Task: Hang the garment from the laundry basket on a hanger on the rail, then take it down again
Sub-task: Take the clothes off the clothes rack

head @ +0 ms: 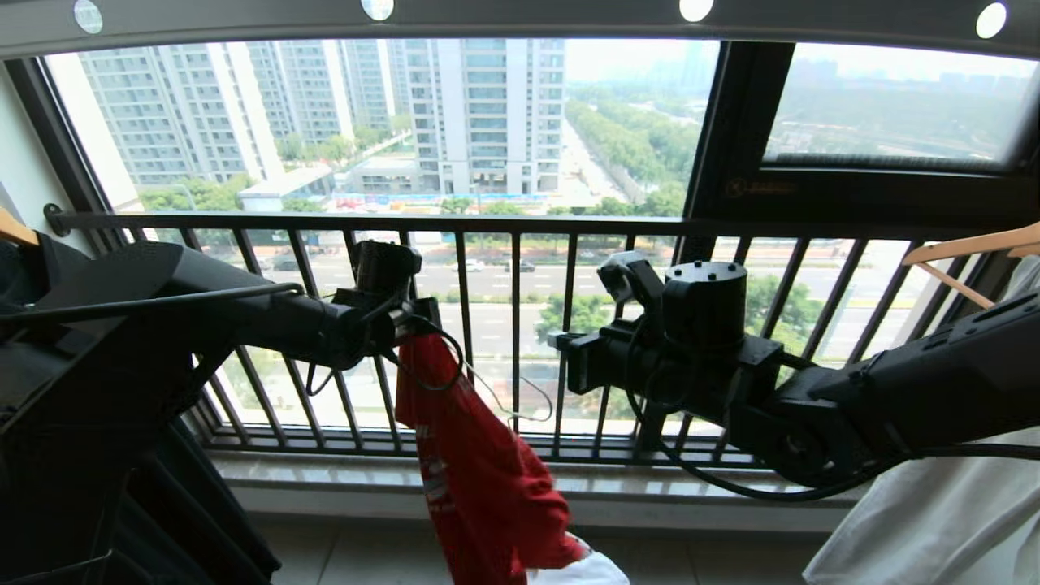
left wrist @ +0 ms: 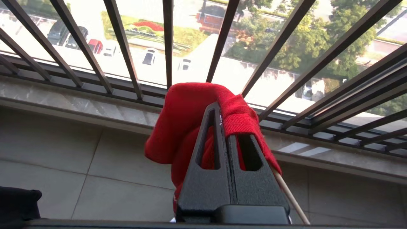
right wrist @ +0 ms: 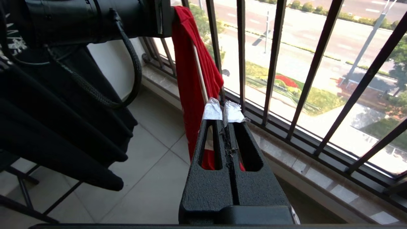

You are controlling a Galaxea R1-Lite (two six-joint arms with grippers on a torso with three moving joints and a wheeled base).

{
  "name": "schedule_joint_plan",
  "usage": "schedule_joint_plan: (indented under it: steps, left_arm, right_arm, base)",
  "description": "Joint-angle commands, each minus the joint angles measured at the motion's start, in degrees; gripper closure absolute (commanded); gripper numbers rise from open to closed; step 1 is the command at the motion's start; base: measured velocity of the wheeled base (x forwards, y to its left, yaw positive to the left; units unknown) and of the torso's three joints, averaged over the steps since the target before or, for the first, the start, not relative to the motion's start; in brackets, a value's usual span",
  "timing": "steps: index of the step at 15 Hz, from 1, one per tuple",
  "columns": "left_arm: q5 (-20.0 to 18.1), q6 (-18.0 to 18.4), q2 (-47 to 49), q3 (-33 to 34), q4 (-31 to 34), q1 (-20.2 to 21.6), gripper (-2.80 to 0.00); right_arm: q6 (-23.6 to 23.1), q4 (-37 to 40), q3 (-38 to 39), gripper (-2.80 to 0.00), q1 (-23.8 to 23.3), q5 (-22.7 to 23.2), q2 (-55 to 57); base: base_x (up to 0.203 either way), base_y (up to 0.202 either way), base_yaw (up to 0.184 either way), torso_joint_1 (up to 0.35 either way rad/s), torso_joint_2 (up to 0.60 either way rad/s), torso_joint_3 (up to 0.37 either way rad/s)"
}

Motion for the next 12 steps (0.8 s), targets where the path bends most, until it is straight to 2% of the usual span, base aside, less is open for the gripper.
schedule_joint_plan:
  steps: [1, 2, 3, 12]
  left_arm:
    - [-1.97, -5.16, 1.52, -3.46, 3.80, 1.23, 0.00]
    - [-6.74, -6.97, 0.88, -3.83, 6.35, 1.67, 0.00]
    - [-9.41, -8.27, -0.02, -3.59, 8.06, 1.89, 0.00]
    - [-9.40, -8.50, -0.49, -3.49, 7.91, 1.93, 0.00]
  right_arm:
    - [0.04, -0.33, -0.03, 0.00, -0.09, -0.02, 0.16]
    - [0.04, -0.37, -0.03, 0.00, -0.02, -0.02, 0.51]
    - [0.04, -0.42, -0.03, 0.00, 0.00, -0.02, 0.86]
    - [-0.13, 0.68, -0.03, 0.00, 0.90, -0.10, 1.87]
  base:
    - [0.000, 0.000, 0.000, 0.000, 0.00, 0.000]
    - [0.000, 0.000, 0.000, 0.000, 0.00, 0.000]
    - [0.000, 0.000, 0.000, 0.000, 0.00, 0.000]
    - [0.000, 0.000, 0.000, 0.000, 0.00, 0.000]
